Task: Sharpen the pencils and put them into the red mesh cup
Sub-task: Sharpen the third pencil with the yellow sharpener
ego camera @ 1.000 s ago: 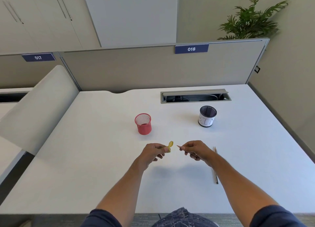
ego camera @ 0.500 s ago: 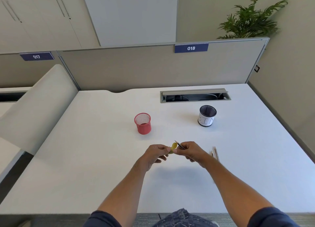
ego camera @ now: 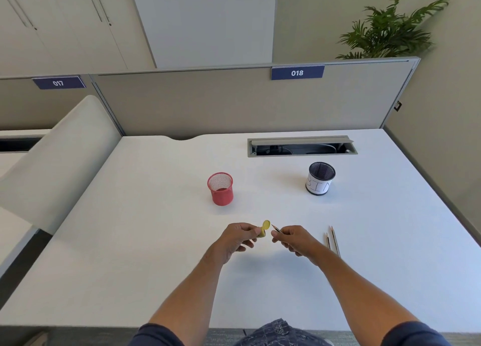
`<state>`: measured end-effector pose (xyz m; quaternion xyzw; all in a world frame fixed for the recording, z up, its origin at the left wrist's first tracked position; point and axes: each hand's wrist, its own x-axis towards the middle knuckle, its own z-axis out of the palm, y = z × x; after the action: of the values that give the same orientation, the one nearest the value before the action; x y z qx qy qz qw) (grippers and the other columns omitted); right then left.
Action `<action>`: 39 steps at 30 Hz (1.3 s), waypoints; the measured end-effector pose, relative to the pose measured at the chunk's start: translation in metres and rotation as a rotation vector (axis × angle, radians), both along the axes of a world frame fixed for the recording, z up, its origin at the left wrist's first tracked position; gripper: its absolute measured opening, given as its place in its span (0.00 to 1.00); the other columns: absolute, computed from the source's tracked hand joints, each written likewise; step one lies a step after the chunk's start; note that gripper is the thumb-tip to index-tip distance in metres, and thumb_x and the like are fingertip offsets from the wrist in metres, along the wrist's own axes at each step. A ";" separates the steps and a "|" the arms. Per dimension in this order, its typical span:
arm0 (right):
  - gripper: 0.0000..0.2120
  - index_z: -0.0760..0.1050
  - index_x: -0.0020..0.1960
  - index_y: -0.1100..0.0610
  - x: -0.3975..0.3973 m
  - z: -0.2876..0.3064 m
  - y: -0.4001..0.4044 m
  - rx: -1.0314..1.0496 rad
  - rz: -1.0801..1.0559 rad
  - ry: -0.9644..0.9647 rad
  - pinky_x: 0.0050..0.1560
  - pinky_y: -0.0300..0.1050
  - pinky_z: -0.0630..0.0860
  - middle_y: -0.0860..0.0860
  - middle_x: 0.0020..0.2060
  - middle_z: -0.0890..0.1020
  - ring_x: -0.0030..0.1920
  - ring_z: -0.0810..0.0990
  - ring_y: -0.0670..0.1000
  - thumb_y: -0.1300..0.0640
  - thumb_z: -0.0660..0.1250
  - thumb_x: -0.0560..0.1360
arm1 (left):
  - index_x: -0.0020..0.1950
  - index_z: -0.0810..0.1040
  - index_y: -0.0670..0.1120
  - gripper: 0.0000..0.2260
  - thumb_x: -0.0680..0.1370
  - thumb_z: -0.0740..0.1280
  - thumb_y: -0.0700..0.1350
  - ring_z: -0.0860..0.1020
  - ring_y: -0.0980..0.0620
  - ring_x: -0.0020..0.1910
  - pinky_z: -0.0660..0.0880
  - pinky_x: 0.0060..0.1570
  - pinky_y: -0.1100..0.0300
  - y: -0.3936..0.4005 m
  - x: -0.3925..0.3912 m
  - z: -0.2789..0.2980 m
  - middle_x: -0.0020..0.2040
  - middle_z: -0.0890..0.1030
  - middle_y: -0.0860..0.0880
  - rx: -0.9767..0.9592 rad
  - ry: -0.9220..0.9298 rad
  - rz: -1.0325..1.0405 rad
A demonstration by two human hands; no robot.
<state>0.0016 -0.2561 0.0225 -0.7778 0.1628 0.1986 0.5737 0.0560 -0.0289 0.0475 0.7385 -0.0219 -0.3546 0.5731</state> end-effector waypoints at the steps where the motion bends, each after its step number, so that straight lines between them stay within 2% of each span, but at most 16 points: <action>1: 0.20 0.85 0.44 0.55 0.000 -0.002 0.000 -0.005 -0.001 0.008 0.29 0.38 0.58 0.46 0.30 0.72 0.28 0.63 0.47 0.37 0.71 0.74 | 0.51 0.88 0.47 0.16 0.73 0.74 0.57 0.79 0.53 0.40 0.70 0.44 0.57 0.000 0.001 -0.001 0.41 0.83 0.52 0.000 0.003 0.003; 7: 0.17 0.86 0.42 0.56 0.008 -0.003 0.002 -0.017 -0.035 0.017 0.27 0.40 0.56 0.50 0.30 0.70 0.29 0.63 0.49 0.46 0.67 0.79 | 0.52 0.87 0.45 0.14 0.75 0.74 0.54 0.78 0.52 0.40 0.69 0.45 0.57 -0.003 0.008 -0.003 0.43 0.82 0.50 -0.001 0.004 0.000; 10: 0.17 0.86 0.42 0.55 0.018 0.001 0.012 0.025 -0.101 -0.001 0.26 0.38 0.57 0.48 0.29 0.74 0.28 0.65 0.47 0.47 0.64 0.81 | 0.53 0.86 0.44 0.12 0.75 0.75 0.51 0.78 0.52 0.40 0.69 0.44 0.58 -0.008 0.011 -0.001 0.43 0.82 0.49 -0.005 0.002 0.006; 14: 0.16 0.81 0.33 0.51 0.027 0.007 0.027 0.116 -0.096 -0.033 0.28 0.39 0.61 0.49 0.32 0.78 0.28 0.68 0.47 0.56 0.63 0.77 | 0.54 0.86 0.45 0.09 0.77 0.74 0.48 0.79 0.53 0.40 0.71 0.45 0.58 -0.011 0.015 -0.002 0.44 0.83 0.51 -0.004 -0.031 0.024; 18: 0.09 0.83 0.38 0.56 0.030 0.008 0.038 0.127 -0.009 -0.062 0.28 0.40 0.70 0.53 0.33 0.81 0.30 0.75 0.48 0.61 0.67 0.74 | 0.55 0.86 0.48 0.11 0.75 0.75 0.51 0.79 0.54 0.41 0.72 0.46 0.58 -0.006 0.016 -0.004 0.43 0.84 0.54 -0.009 -0.053 0.029; 21: 0.05 0.86 0.42 0.58 0.029 0.006 0.041 0.112 -0.010 -0.065 0.34 0.40 0.76 0.52 0.34 0.82 0.35 0.79 0.48 0.60 0.71 0.73 | 0.54 0.86 0.49 0.13 0.73 0.76 0.53 0.79 0.54 0.42 0.73 0.47 0.57 0.000 0.016 -0.007 0.44 0.86 0.54 -0.007 -0.044 0.039; 25: 0.05 0.88 0.48 0.55 0.027 0.004 0.037 -0.096 -0.093 -0.118 0.43 0.38 0.75 0.47 0.41 0.86 0.42 0.81 0.48 0.56 0.76 0.73 | 0.53 0.87 0.50 0.16 0.69 0.77 0.56 0.80 0.54 0.41 0.72 0.48 0.57 0.005 0.014 -0.008 0.44 0.86 0.56 0.004 -0.027 0.072; 28: 0.04 0.88 0.47 0.56 0.021 0.003 0.020 -0.284 -0.241 -0.127 0.39 0.36 0.73 0.49 0.40 0.86 0.43 0.82 0.49 0.57 0.77 0.72 | 0.53 0.87 0.50 0.18 0.67 0.77 0.56 0.79 0.54 0.40 0.71 0.48 0.57 0.006 0.012 -0.006 0.47 0.86 0.55 0.009 -0.017 0.071; 31: 0.02 0.87 0.42 0.55 0.008 0.001 -0.003 -0.388 -0.397 -0.090 0.39 0.42 0.73 0.51 0.36 0.85 0.41 0.83 0.52 0.57 0.78 0.71 | 0.53 0.87 0.49 0.17 0.69 0.76 0.55 0.78 0.54 0.41 0.71 0.48 0.57 0.006 0.009 -0.004 0.49 0.87 0.53 0.001 -0.016 0.063; 35: 0.05 0.84 0.39 0.58 -0.011 -0.008 -0.028 -0.540 -0.500 0.025 0.36 0.43 0.70 0.57 0.33 0.83 0.40 0.82 0.60 0.56 0.75 0.71 | 0.53 0.87 0.47 0.17 0.69 0.75 0.55 0.77 0.53 0.40 0.70 0.47 0.57 0.005 0.005 -0.002 0.49 0.86 0.54 -0.008 -0.019 0.055; 39: 0.10 0.78 0.34 0.53 -0.022 -0.017 -0.037 -0.676 -0.493 0.100 0.34 0.41 0.68 0.52 0.33 0.80 0.37 0.79 0.56 0.56 0.73 0.72 | 0.54 0.87 0.46 0.14 0.73 0.75 0.52 0.77 0.54 0.39 0.69 0.45 0.58 0.004 0.004 -0.001 0.48 0.86 0.55 -0.007 -0.027 0.046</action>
<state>-0.0203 -0.2928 0.0053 -0.8493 0.4279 0.0284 0.3079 0.0597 -0.0248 0.0464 0.7414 -0.0139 -0.3313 0.5835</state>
